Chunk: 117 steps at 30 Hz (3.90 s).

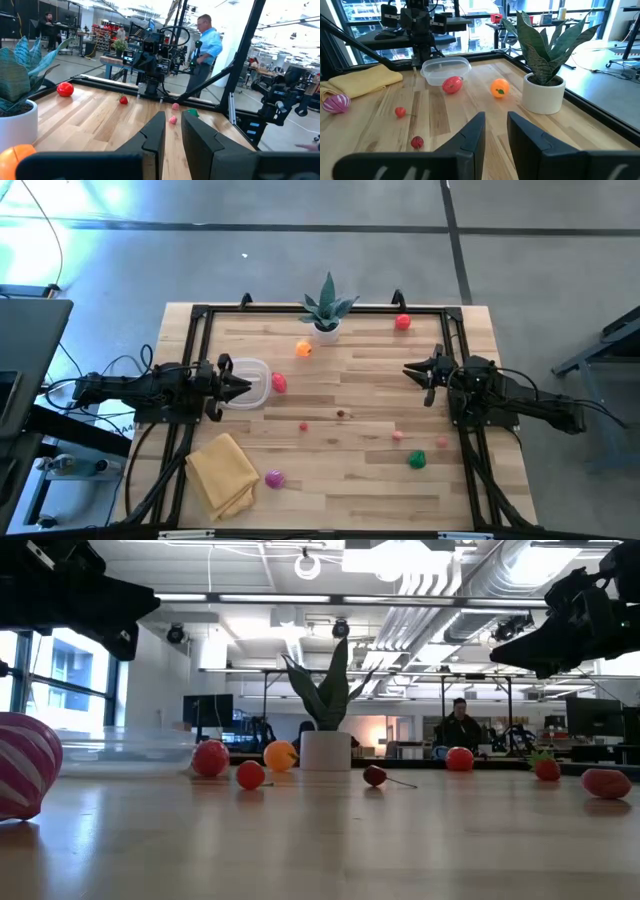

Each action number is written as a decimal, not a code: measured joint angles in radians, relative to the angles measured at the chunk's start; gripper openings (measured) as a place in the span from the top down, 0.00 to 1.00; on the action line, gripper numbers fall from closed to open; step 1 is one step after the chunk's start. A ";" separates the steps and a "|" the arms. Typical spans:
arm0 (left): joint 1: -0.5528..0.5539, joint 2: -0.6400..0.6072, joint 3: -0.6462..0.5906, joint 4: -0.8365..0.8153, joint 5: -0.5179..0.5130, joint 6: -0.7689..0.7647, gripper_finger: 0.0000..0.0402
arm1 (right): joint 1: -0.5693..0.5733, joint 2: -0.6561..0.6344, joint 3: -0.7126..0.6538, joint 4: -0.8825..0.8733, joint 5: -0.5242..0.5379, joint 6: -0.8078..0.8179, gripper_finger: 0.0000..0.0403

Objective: Pick and placing Produce into tupperware

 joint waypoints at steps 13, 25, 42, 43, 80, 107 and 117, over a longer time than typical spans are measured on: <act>0.000 0.000 0.000 0.000 0.000 0.000 0.87 | 0.000 0.000 0.000 0.000 0.000 0.000 0.82; 0.000 0.000 0.000 0.000 0.000 0.000 0.87 | 0.000 0.000 0.000 0.000 0.000 0.000 0.82; 0.000 0.000 0.000 0.000 0.000 0.000 0.87 | 0.000 0.000 0.000 0.000 0.000 0.000 0.82; 0.000 0.000 0.000 0.000 0.000 0.000 0.87 | 0.000 0.000 0.000 0.000 0.000 0.000 0.82; 0.000 0.000 0.000 0.179 -0.090 -0.156 0.87 | 0.000 0.000 0.000 0.049 -0.020 0.271 0.82; 0.102 0.855 0.621 -0.916 -0.435 -0.500 0.87 | 0.000 0.000 0.000 0.110 -0.049 0.386 0.82; 0.324 1.184 0.659 -0.780 -0.092 -0.312 0.87 | 0.000 0.000 0.000 0.103 -0.057 0.396 0.82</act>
